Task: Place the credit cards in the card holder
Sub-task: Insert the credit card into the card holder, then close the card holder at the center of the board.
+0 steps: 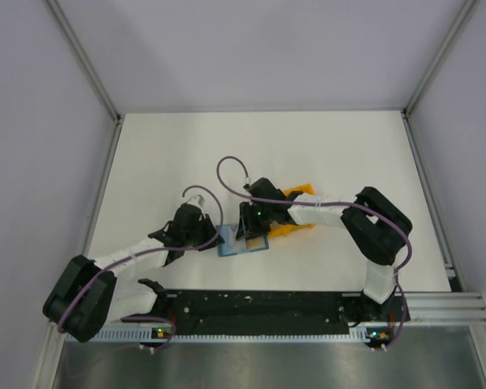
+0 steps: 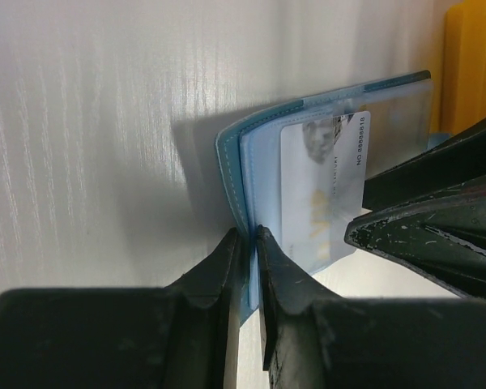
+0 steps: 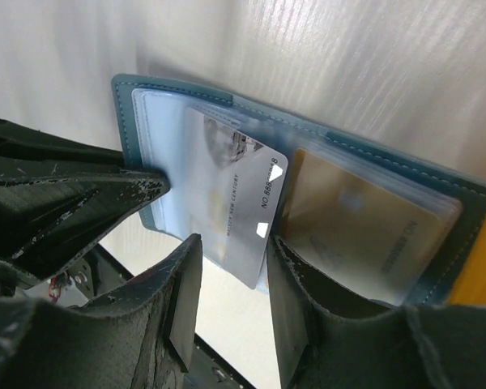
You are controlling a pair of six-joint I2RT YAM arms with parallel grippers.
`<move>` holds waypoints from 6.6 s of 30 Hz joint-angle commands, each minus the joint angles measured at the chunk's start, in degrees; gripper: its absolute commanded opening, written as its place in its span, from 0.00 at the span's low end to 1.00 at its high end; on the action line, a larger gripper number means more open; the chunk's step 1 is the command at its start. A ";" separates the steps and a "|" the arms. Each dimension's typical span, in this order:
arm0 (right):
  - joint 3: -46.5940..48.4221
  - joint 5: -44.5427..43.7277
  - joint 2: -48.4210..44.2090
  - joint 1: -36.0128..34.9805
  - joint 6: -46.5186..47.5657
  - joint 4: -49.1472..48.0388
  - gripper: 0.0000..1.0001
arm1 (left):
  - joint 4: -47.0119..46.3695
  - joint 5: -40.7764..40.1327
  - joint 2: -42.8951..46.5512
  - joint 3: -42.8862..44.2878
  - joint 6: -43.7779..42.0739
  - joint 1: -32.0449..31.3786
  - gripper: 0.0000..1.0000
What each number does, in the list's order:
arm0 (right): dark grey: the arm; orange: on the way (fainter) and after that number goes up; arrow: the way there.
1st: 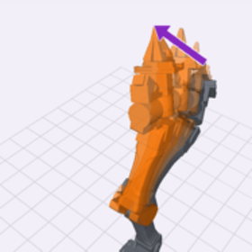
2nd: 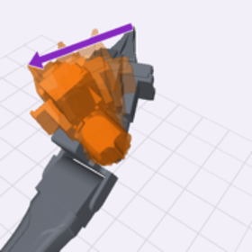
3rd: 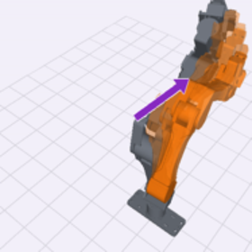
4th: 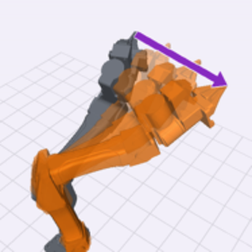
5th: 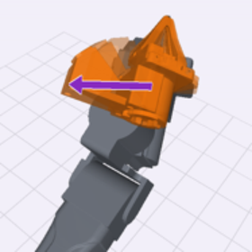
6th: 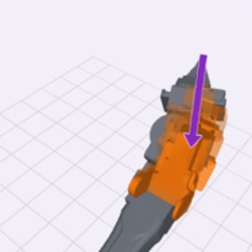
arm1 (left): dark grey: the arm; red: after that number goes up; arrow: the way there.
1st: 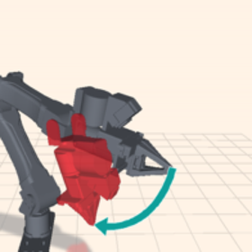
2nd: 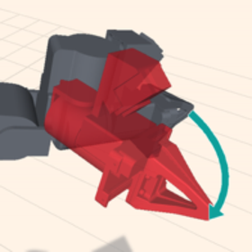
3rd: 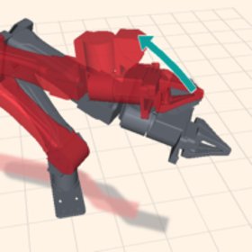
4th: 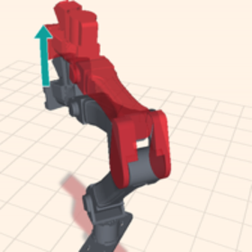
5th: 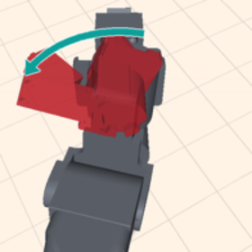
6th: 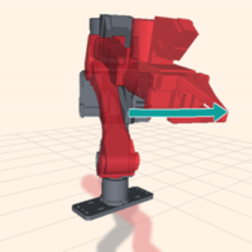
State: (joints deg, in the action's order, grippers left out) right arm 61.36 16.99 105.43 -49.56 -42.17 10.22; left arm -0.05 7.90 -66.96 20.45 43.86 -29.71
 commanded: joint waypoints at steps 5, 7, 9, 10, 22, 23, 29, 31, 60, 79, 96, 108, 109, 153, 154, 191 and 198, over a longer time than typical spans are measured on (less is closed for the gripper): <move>3.41 4.27 2.68 -1.15 0.33 -2.31 0.38 | -1.44 -0.34 2.79 -2.69 -0.26 0.10 0.23; 3.76 6.11 3.12 -1.07 0.25 -3.44 0.38 | -1.61 -0.17 3.41 -2.87 -0.35 0.10 0.25; 3.85 7.26 3.21 -1.15 -0.19 -4.24 0.38 | -2.05 0.01 3.68 -3.04 -0.18 0.10 0.28; 3.42 7.96 2.94 -1.24 -0.45 -5.46 0.38 | -2.14 0.10 3.59 -3.13 -0.09 0.10 0.28; 4.64 14.55 4.79 -1.42 -1.60 -10.57 0.38 | -3.46 0.80 4.82 -3.66 0.35 0.10 0.32; 4.29 15.52 4.96 -1.59 -1.51 -12.05 0.38 | -3.72 0.97 4.91 -3.75 0.27 0.10 0.33; 6.84 13.77 6.37 -1.86 -2.47 -10.57 0.39 | -6.10 3.08 4.38 -4.10 0.53 0.10 0.33; 6.93 15.42 6.81 -1.86 -3.00 -12.40 0.39 | -6.62 3.43 4.47 -4.36 0.70 0.10 0.30; -3.09 -6.53 -8.22 1.57 5.00 0.24 0.40 | 33.36 -8.17 6.15 20.14 -15.11 1.94 0.02; -4.06 -5.74 -4.80 2.10 2.98 0.51 0.42 | 19.93 12.04 -1.15 19.28 -11.25 1.59 0.35; -4.94 -12.08 -9.72 2.36 2.79 2.00 0.45 | 6.83 18.56 -7.23 14.89 -5.54 0.27 0.25; -4.50 -12.16 -9.01 2.19 3.76 3.23 0.33 | 4.63 17.32 -10.29 13.66 -6.06 0.10 0.17; -4.32 -12.77 -9.45 2.01 3.94 3.93 0.31 | 4.10 17.41 -10.65 13.39 -5.98 0.10 0.17; 2.27 -16.73 -11.30 -2.82 3.94 9.82 0.42 | 2.26 9.94 -10.65 10.93 -3.60 -2.28 0.14; 2.27 -18.73 -11.12 -3.00 3.94 9.82 0.42 | 1.90 9.77 -10.30 10.67 -3.34 -2.28 0.15; 5.17 -24.46 -7.16 -4.93 4.82 14.65 0.16 | -4.34 10.99 -9.15 6.80 -1.23 -2.28 0.15; 4.64 -24.82 -8.31 -4.84 4.47 14.74 0.01 | -4.43 11.08 -9.33 6.80 -1.32 -2.28 0.15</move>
State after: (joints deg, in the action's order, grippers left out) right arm 64.29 -6.50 99.18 -53.80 -37.54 24.93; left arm -2.81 19.05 -77.36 27.88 42.39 -31.92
